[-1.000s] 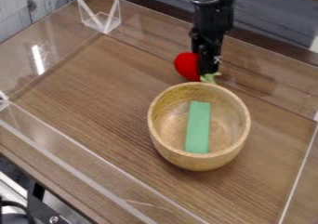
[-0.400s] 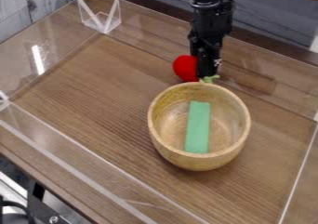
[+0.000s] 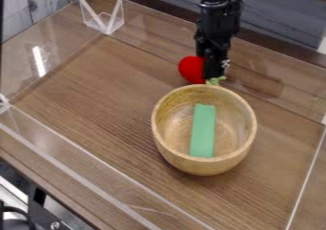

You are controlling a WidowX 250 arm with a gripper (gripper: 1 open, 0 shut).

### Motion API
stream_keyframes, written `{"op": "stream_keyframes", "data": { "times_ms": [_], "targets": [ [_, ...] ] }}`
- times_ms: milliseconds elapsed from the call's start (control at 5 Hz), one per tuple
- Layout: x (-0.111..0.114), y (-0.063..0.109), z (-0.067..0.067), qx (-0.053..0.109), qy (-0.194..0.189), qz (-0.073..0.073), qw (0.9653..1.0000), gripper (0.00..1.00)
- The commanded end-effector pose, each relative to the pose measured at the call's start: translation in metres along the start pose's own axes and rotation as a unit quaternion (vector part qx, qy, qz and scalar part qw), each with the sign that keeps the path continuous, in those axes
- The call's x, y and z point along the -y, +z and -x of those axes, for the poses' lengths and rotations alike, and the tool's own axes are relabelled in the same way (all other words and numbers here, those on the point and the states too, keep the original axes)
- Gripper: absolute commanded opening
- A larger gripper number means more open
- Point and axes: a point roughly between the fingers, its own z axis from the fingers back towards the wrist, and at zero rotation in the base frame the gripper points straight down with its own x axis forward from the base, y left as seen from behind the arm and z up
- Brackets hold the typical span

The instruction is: Move the red object to the right side of the table

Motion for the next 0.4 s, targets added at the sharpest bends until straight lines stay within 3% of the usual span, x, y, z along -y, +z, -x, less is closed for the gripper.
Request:
{"op": "stream_keyframes", "data": {
  "times_ms": [0, 200],
  "targets": [
    [-0.0002, 0.0196, -0.0090, 0.018, -0.004, -0.023, 0.9995, 0.00],
    [0.0006, 0.0219, -0.0095, 0.017, 0.000, -0.026, 0.9995, 0.00]
  ]
}}
